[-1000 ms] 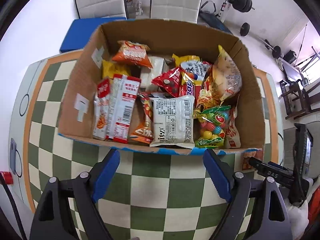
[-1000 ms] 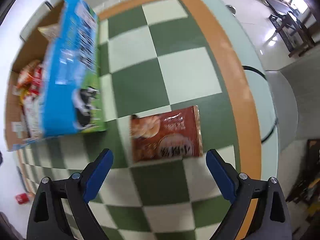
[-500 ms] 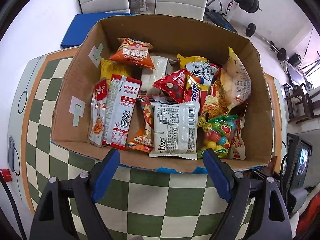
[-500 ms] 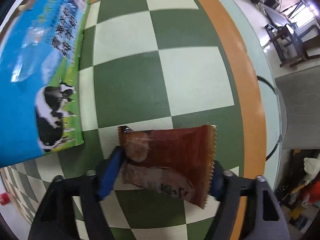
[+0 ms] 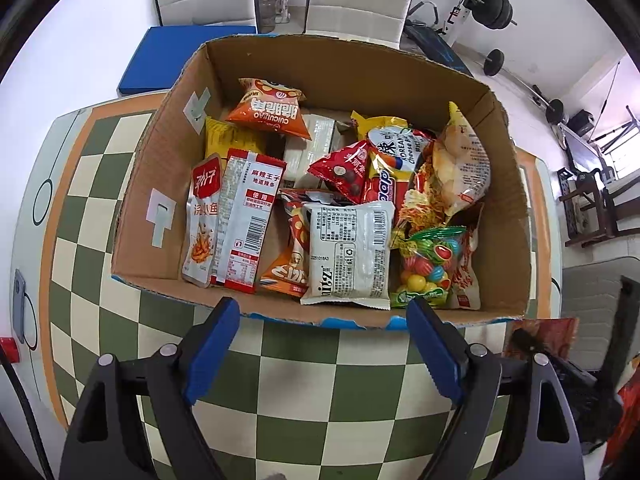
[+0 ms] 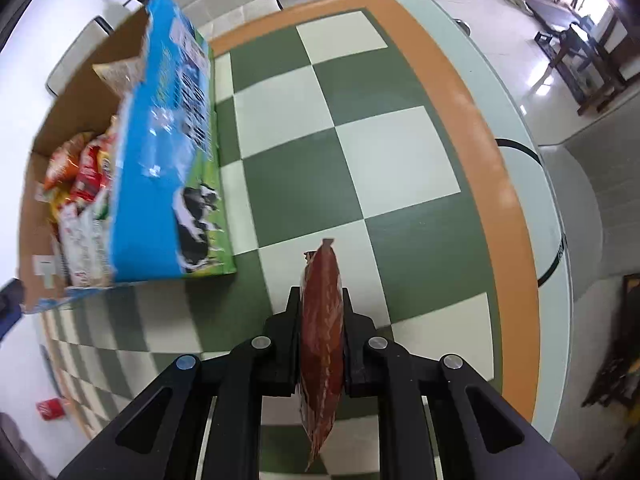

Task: Organize snacks
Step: 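Lower the brown bread pack into the box and open the right tool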

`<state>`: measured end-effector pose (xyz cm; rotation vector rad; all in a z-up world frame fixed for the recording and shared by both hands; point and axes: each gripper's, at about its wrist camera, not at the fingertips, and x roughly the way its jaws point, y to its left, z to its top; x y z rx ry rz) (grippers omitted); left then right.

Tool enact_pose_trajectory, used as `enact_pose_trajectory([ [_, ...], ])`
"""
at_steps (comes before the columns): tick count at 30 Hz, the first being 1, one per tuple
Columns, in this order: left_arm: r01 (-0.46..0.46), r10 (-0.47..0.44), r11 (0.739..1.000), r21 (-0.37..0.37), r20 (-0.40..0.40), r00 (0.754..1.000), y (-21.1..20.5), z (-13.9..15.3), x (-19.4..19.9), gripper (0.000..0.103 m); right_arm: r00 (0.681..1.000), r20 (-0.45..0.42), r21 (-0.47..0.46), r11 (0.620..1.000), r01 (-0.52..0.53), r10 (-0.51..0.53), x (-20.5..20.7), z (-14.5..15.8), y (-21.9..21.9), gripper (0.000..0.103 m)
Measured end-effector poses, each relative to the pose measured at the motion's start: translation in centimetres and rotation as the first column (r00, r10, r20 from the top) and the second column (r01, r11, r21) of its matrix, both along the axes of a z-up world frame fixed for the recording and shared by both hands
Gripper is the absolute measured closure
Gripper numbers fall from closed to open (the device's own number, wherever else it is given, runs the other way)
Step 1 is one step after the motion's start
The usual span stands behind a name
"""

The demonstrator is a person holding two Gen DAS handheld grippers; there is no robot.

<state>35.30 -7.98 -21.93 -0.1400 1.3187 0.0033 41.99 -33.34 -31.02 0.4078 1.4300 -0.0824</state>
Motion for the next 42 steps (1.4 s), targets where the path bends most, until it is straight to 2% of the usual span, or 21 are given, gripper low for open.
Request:
enact_pose_trajectory([
  [3, 0.013, -0.013, 1.0, -0.026, 0.01, 1.0, 0.0, 0.9, -0.2, 0.018, 0.999, 0.031, 0.044, 0.999, 0.018, -0.019, -0.7, 2.3, -1.1, 0.087],
  [8, 0.062, -0.061, 0.997, -0.052, 0.025, 0.998, -0.2, 3.0, 0.4, 0.017, 0.992, 0.121, 0.109, 0.994, 0.006, -0.019, -0.7, 8.5, -0.1, 0.087],
  [9, 0.072, -0.071, 0.996, -0.046, 0.024, 0.997, -0.3, 3.4, 0.6, 0.009, 0.989, 0.145, 0.122, 0.992, -0.003, -0.015, -0.8, 10.0, 0.4, 0.087],
  [10, 0.081, -0.08, 0.996, -0.04, 0.027, 0.996, -0.3, 3.8, 1.0, 0.005, 0.987, 0.161, 0.132, 0.991, -0.015, -0.007, -0.6, 11.1, 0.8, 0.087],
  [13, 0.081, -0.079, 0.995, -0.053, 0.044, 0.996, 0.2, 4.7, 2.0, 0.005, 0.979, 0.205, 0.173, 0.983, -0.057, 0.02, 1.3, 14.0, 2.5, 0.087],
  [17, 0.056, -0.053, 0.997, -0.054, 0.049, 0.997, 1.6, 5.1, 4.2, 0.005, 0.967, 0.245, 0.214, 0.969, -0.121, 0.067, 4.6, 15.5, 6.1, 0.087],
  [20, 0.045, -0.043, 0.999, -0.026, 0.047, 0.998, 2.7, 4.6, 6.0, 0.005, 0.963, 0.253, 0.243, 0.958, -0.154, 0.09, 6.9, 15.8, 7.9, 0.087],
  [24, 0.03, -0.03, 0.999, 0.018, 0.005, 1.0, 4.2, 3.2, 9.4, 0.005, 0.958, 0.259, 0.256, 0.947, -0.195, 0.127, 11.4, 15.3, 10.7, 0.087],
  [33, 0.046, -0.043, 0.996, 0.079, -0.035, 0.998, 6.2, 1.0, 15.7, 0.005, 0.961, 0.213, 0.242, 0.943, -0.226, 0.176, 20.2, 11.9, 15.5, 0.087],
  [42, 0.066, -0.062, 0.993, 0.102, -0.038, 0.997, 6.5, 0.4, 18.0, 0.005, 0.962, 0.166, 0.228, 0.94, -0.252, 0.218, 24.1, 9.3, 18.2, 0.086],
])
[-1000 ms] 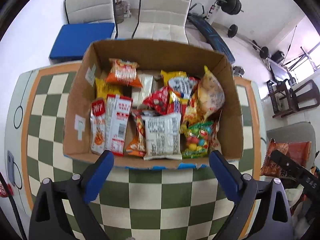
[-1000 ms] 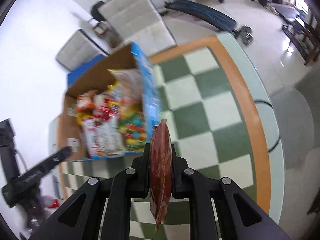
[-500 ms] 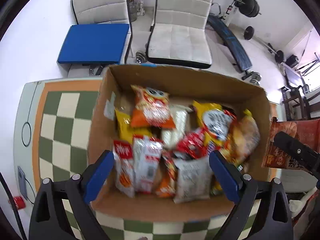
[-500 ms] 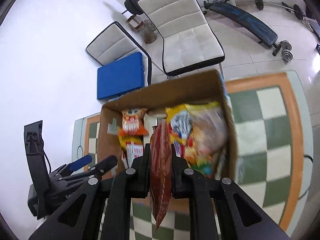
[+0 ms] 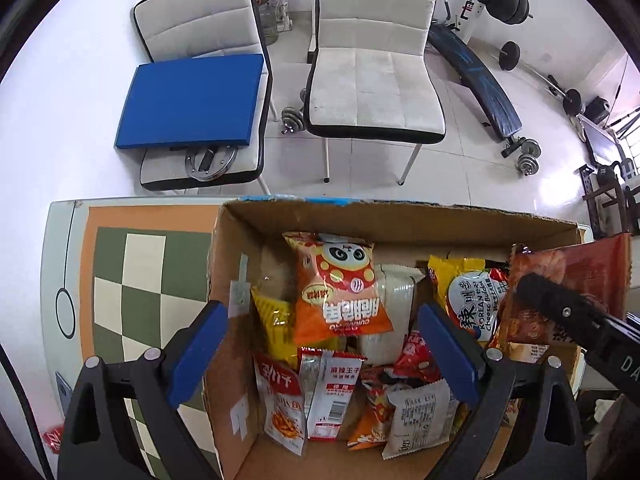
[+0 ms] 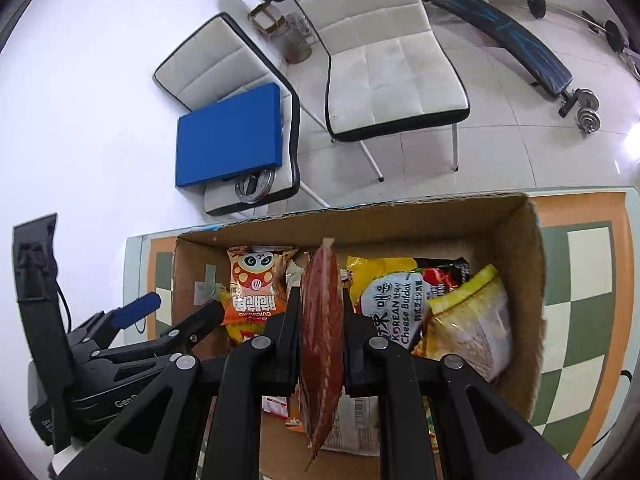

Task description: Organize snacks

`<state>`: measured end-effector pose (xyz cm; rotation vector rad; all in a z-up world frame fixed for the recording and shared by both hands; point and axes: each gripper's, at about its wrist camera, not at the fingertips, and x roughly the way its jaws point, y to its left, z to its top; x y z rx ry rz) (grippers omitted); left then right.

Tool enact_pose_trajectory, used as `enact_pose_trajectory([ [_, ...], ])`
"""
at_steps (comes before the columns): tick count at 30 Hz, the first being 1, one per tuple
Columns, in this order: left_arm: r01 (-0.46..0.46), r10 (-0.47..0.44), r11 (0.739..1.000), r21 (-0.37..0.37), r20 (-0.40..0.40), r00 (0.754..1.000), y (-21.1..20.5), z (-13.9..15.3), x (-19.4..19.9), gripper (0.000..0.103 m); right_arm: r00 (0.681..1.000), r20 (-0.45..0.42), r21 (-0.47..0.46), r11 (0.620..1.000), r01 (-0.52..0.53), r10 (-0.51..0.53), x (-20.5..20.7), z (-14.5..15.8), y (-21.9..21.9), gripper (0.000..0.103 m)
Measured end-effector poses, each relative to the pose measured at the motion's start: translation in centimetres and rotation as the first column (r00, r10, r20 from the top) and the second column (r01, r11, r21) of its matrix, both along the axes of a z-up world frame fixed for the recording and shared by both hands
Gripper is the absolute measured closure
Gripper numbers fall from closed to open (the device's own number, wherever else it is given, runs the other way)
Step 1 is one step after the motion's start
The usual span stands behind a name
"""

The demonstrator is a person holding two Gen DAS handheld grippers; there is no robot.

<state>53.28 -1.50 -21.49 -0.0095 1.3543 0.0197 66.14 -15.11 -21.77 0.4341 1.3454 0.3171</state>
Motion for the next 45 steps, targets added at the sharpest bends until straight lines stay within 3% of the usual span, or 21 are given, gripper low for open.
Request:
enact_pose_trajectory([
  [2, -0.002, 0.002, 1.0, -0.007, -0.001, 1.0, 0.0, 0.0, 0.2, 0.005, 1.0, -0.008, 0.004, 1.0, -0.003, 0.003, 0.3, -0.2, 0.2, 0.082],
  [4, 0.002, -0.002, 1.0, -0.008, -0.001, 1.0, -0.1, 0.0, 0.3, 0.005, 1.0, -0.015, -0.004, 1.0, -0.003, 0.003, 0.6, -0.5, 0.2, 0.056],
  [5, 0.004, -0.004, 1.0, -0.009, -0.001, 1.0, -0.1, 0.1, 0.3, 0.005, 1.0, -0.017, 0.006, 1.0, -0.001, 0.001, 0.6, -0.5, 0.2, 0.036],
  [6, 0.006, -0.006, 1.0, -0.01, -0.002, 1.0, -0.1, 0.0, 0.3, 0.005, 1.0, -0.018, 0.017, 1.0, 0.004, -0.004, 0.6, -0.4, 0.1, 0.03],
  [16, 0.018, -0.018, 1.0, -0.017, 0.0, 1.0, -0.9, 0.3, -1.8, 0.005, 1.0, -0.009, -0.103, 0.995, 0.01, -0.011, -1.2, 0.2, -1.2, 0.03],
  [19, 0.023, -0.023, 1.0, -0.017, 0.001, 1.0, -1.2, 0.4, -2.8, 0.005, 1.0, -0.012, -0.158, 0.987, 0.014, -0.016, -2.7, 0.2, -1.9, 0.017],
  [25, 0.031, -0.03, 0.999, -0.019, 0.011, 0.999, -1.8, 1.1, -4.6, 0.005, 1.0, 0.001, -0.225, 0.974, 0.015, -0.015, -5.5, 0.6, -2.9, 0.012],
  [37, 0.034, -0.034, 0.999, -0.006, 0.072, 0.997, -2.3, 4.8, -8.5, 0.005, 0.998, 0.033, -0.238, 0.969, 0.064, -0.058, -9.6, 3.1, -4.6, 0.009],
  [45, 0.04, -0.04, 0.999, 0.001, 0.167, 0.985, -2.8, 9.0, -13.8, 0.005, 0.989, 0.127, -0.248, 0.962, 0.111, -0.082, -14.7, 7.4, -5.5, 0.008],
])
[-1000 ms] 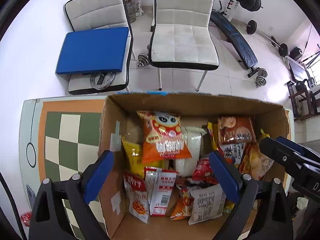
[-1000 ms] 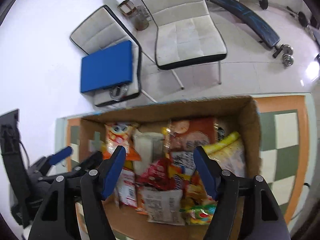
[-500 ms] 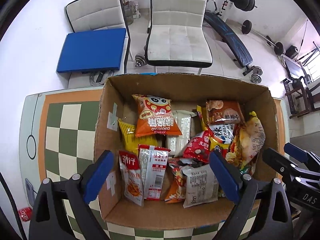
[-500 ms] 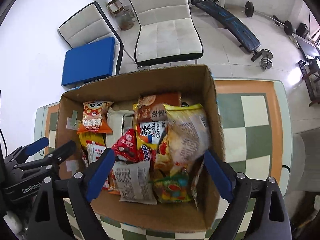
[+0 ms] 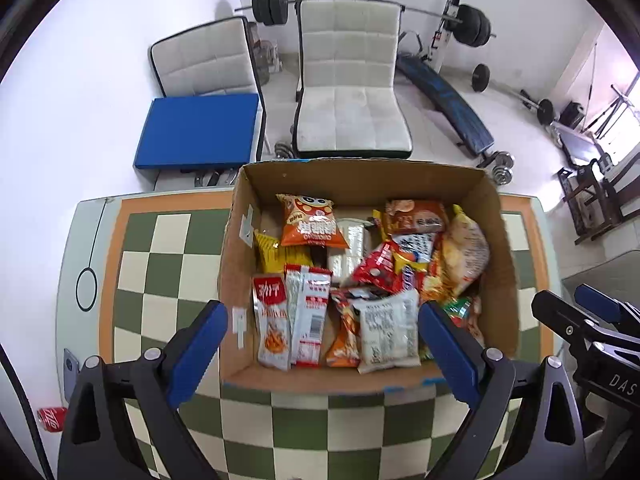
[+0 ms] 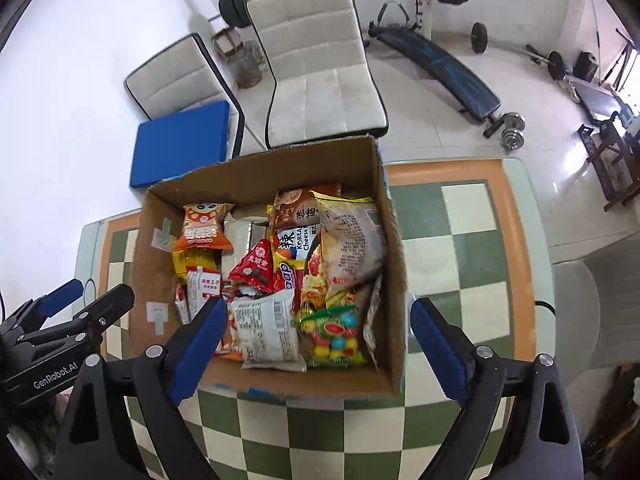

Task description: Organize snacks

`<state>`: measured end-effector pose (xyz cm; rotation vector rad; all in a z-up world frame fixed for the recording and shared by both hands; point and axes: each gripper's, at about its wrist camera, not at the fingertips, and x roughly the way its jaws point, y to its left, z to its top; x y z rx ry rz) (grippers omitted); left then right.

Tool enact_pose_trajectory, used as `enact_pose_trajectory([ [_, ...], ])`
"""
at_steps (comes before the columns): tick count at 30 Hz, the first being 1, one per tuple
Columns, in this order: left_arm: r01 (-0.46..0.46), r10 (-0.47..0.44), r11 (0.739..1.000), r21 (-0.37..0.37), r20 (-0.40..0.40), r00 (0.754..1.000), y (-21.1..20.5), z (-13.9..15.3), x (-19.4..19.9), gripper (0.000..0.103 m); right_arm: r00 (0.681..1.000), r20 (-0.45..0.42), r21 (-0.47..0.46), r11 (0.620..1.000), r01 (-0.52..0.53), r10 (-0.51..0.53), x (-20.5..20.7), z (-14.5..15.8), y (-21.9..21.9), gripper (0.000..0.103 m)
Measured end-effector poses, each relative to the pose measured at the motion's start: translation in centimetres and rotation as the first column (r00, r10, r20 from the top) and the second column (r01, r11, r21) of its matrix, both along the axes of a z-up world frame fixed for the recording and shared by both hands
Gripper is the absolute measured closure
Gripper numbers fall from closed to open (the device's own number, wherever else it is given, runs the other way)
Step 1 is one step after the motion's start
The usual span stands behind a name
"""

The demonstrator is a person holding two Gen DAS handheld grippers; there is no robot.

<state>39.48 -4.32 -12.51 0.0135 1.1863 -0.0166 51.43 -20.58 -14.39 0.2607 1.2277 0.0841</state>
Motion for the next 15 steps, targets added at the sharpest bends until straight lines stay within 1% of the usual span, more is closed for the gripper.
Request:
enact_pose_trajectory([
  [7, 0.016, -0.015, 1.0, -0.025, 0.041, 0.999, -0.5, 3.3, -5.4, 0.005, 0.997, 0.081, -0.029, 1.0, 0.005, -0.003, -5.8, 4.0, -0.4, 0.008],
  [9, 0.018, -0.017, 1.0, -0.019, 0.05, 0.999, -0.6, 4.0, -6.8, 0.005, 0.995, 0.096, -0.028, 1.0, 0.006, -0.004, -7.6, 5.0, -0.6, 0.008],
  [15, 0.012, -0.01, 0.999, -0.032, 0.071, 0.997, -0.5, 7.0, -10.6, 0.005, 0.992, 0.123, -0.006, 1.0, -0.001, 0.001, -12.4, 8.0, -0.5, 0.008],
])
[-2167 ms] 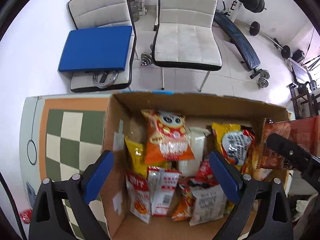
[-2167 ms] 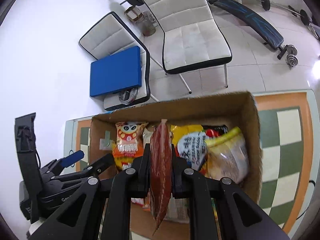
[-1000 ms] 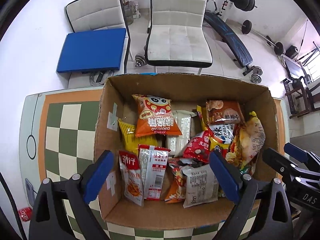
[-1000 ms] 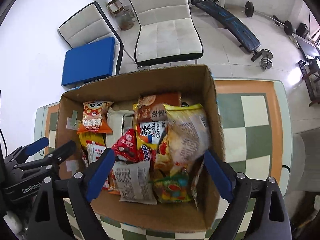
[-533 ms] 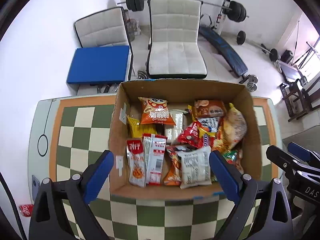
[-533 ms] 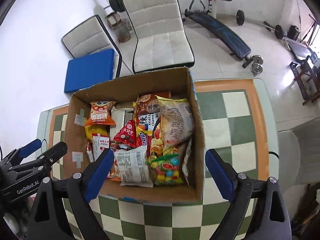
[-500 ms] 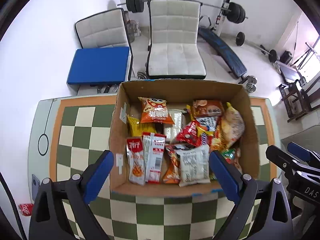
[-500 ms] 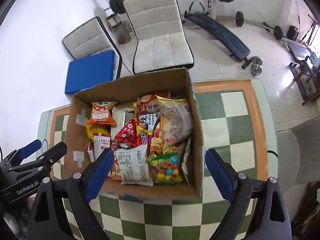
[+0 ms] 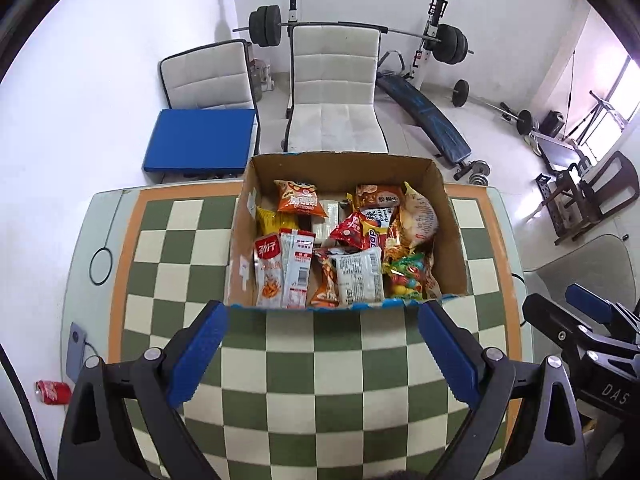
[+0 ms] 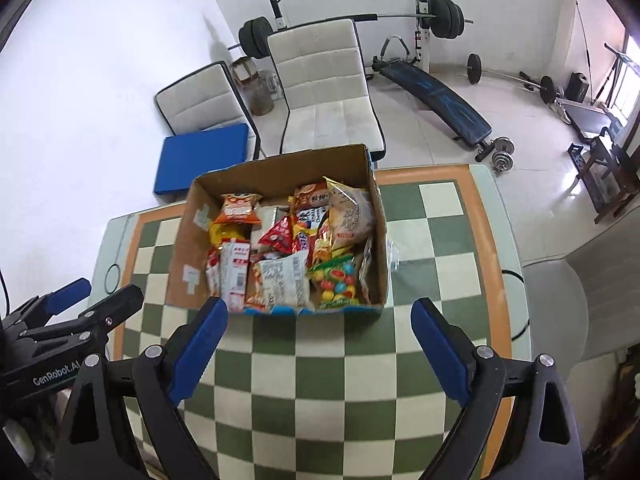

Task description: Organize snacks

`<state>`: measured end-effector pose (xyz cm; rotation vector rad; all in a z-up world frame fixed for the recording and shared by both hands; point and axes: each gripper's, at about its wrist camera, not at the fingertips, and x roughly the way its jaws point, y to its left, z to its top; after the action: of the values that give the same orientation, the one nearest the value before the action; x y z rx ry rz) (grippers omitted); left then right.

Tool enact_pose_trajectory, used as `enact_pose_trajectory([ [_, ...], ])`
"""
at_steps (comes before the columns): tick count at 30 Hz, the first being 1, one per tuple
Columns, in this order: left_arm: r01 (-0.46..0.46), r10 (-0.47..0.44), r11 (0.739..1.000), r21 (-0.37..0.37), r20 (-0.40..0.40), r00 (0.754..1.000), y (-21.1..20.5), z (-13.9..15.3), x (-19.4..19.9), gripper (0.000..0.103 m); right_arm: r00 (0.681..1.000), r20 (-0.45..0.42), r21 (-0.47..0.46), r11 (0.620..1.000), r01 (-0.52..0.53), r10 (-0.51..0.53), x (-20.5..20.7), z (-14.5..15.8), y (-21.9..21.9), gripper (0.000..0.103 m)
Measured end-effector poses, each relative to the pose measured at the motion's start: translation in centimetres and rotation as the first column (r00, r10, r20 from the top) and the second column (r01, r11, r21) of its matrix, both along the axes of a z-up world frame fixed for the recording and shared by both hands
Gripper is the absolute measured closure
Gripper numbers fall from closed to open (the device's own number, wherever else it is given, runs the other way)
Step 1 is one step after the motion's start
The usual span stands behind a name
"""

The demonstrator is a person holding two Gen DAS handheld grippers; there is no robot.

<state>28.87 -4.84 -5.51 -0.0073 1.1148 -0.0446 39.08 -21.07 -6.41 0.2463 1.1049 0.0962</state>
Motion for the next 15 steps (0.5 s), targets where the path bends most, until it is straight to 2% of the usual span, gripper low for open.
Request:
enact_pose_trajectory([
  [6, -0.011, 0.011, 1.0, -0.005, 0.023, 1.0, 0.3, 2.8, -3.2, 0.005, 0.999, 0.042, 0.01, 1.0, -0.007, 0.007, -4.2, 3.6, -0.2, 0.008],
  [11, -0.026, 0.025, 0.999, 0.03, 0.06, 0.998, 0.4, 5.0, -5.7, 0.005, 0.997, 0.075, 0.002, 1.0, -0.014, 0.014, -7.2, 6.3, -0.5, 0.008],
  [15, -0.034, 0.034, 0.999, 0.002, 0.064, 0.997, 0.7, 6.5, -7.2, 0.005, 0.995, 0.099, -0.008, 1.0, -0.025, 0.026, -9.5, 8.5, -0.5, 0.007],
])
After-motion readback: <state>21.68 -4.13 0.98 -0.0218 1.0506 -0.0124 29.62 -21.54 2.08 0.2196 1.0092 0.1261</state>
